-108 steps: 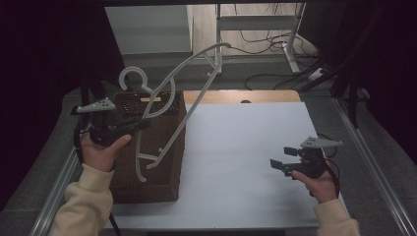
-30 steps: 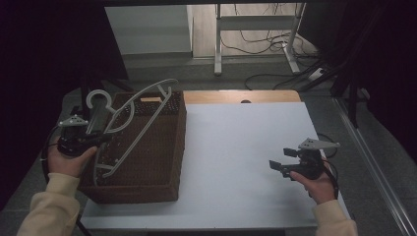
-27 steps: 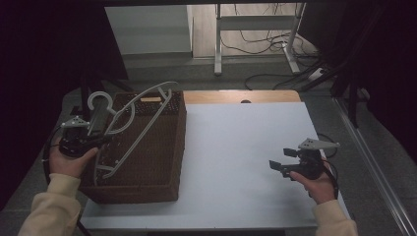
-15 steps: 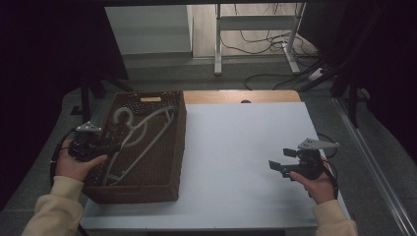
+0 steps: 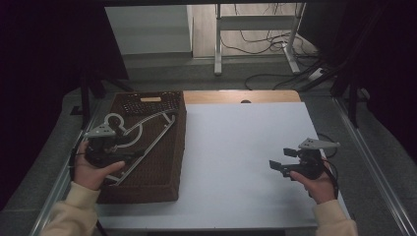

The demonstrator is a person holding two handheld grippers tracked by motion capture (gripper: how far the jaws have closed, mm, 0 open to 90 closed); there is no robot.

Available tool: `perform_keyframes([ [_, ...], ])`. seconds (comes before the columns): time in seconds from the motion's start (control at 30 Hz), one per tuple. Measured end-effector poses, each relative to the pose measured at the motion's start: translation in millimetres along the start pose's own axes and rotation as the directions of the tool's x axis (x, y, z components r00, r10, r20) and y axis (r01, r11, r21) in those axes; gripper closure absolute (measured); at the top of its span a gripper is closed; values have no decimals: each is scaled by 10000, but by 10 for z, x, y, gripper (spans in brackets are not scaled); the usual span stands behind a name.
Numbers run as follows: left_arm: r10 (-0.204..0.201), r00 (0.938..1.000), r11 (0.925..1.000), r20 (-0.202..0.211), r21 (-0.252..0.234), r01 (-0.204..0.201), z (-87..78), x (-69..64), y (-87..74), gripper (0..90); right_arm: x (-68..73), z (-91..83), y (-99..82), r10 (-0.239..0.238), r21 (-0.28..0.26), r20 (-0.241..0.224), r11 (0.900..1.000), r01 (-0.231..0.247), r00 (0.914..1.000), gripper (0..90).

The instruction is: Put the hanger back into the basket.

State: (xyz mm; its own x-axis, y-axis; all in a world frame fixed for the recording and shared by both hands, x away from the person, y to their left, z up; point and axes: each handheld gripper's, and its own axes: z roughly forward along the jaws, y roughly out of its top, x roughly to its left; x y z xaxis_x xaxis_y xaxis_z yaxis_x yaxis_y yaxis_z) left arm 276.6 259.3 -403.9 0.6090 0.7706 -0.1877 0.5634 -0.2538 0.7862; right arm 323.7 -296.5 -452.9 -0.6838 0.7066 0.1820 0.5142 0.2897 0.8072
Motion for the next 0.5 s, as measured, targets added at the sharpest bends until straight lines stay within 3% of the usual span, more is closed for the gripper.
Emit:
perform_keyframes([
  [0.17,257,9985,9996,485,141,-264,240,-275,13,207,32,-7,15,-232,94,23,9997,231,9997,159],
  [0.33,439,9967,9985,686,309,-461,369,-419,-51,209,59,12,18,-364,241,-35,9990,364,9993,154],
  [0.5,472,9958,9985,782,235,-492,358,-502,-92,209,64,32,18,-463,333,-40,9984,464,9989,151],
])
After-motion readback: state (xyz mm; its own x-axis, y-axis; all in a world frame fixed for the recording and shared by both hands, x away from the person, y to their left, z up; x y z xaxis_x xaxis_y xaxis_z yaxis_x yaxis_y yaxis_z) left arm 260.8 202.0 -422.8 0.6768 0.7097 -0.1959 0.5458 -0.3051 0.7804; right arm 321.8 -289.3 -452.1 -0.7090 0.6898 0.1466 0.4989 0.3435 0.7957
